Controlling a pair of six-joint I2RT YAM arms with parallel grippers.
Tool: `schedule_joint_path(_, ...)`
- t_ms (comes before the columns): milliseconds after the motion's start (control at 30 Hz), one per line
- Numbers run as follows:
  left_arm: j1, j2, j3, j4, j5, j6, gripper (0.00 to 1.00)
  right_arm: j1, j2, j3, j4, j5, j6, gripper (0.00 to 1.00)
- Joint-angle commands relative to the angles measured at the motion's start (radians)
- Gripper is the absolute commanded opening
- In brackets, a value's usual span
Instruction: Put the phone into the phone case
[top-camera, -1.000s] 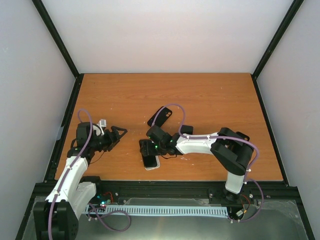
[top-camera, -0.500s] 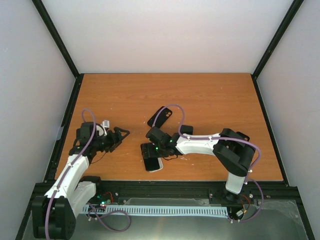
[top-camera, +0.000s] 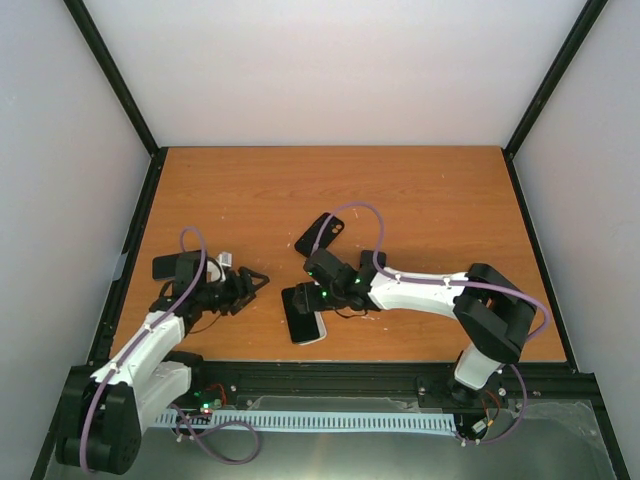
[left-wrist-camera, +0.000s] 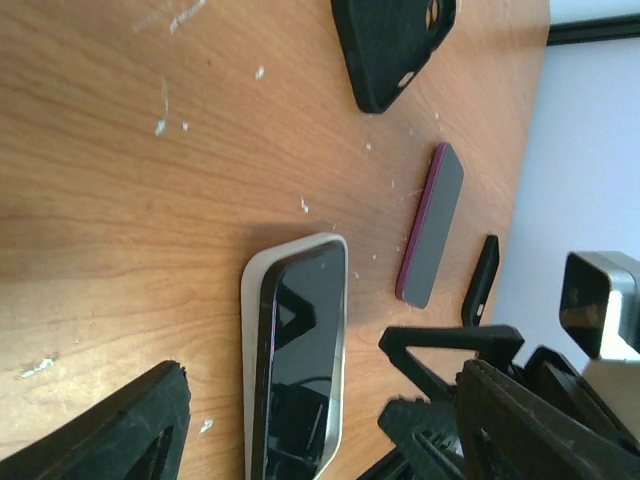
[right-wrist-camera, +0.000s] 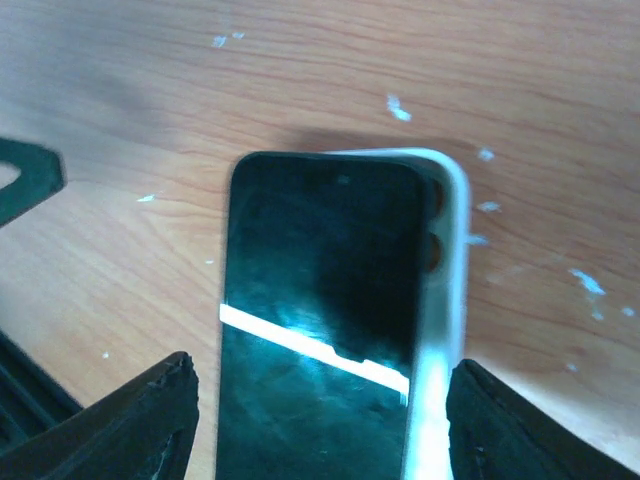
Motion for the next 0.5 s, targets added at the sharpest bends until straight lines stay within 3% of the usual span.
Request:
schedule_joint_path(0,-0.052,0.015,-0.041,0.123,0.003,-0.088,0.72,-0.036,-0.024,-0.079,0.066,-0.023,-0.019,0.64)
schedule_joint_path(200,-0.135,0.077,-0.059,0.187,-0.021,-0.135,0.64,-0.040,-0.022,-0.134,0.123,-0.059,0.005,0.53)
schedule_joint_path(400,-0.190,0.177,-0.094,0.306,-0.032,-0.194,0.47,-0.050,-0.010,-0.177,0.163,-0.063,0.028,0.39)
schedule_joint_path(467,-0.205,0.206,-0.088,0.322,-0.041,-0.192,0.47,-0.052,-0.016,-0.201,0.187,-0.070,0.043,0.37)
